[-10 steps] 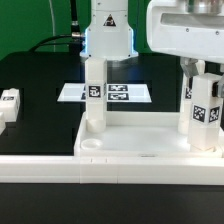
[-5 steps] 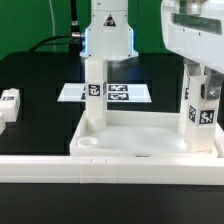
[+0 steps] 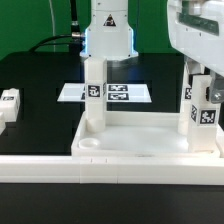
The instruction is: Assemble desk
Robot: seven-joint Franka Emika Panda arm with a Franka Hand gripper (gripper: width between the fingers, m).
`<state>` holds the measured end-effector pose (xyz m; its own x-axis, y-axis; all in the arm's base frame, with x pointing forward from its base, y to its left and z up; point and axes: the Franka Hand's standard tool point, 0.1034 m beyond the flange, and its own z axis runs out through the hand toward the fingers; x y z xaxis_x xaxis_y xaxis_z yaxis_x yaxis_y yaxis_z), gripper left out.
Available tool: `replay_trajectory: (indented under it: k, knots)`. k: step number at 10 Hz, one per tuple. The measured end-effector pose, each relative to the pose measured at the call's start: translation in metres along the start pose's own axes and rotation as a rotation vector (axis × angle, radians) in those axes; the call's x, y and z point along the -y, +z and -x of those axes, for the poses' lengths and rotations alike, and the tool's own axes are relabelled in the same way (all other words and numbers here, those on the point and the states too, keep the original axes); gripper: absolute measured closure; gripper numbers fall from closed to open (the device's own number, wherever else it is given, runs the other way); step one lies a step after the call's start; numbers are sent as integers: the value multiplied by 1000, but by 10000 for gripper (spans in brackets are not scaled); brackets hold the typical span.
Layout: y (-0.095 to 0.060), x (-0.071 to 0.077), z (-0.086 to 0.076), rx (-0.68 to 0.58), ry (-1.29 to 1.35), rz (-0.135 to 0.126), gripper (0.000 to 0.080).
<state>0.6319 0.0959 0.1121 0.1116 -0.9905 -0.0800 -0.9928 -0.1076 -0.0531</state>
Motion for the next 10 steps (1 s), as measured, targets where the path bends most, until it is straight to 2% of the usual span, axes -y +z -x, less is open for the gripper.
replay_trajectory:
  k: [1,4,6,8,10]
  knots:
    - [-1,3,1,-5,-15,-21,172]
    - [0,3,0,-9,-248,-21,151]
    - [0,3,0,-13,-408,-18,151]
    - [-1,2,1,-42,-601,7,151]
    - [-1,4,1,-55,-797,4,151]
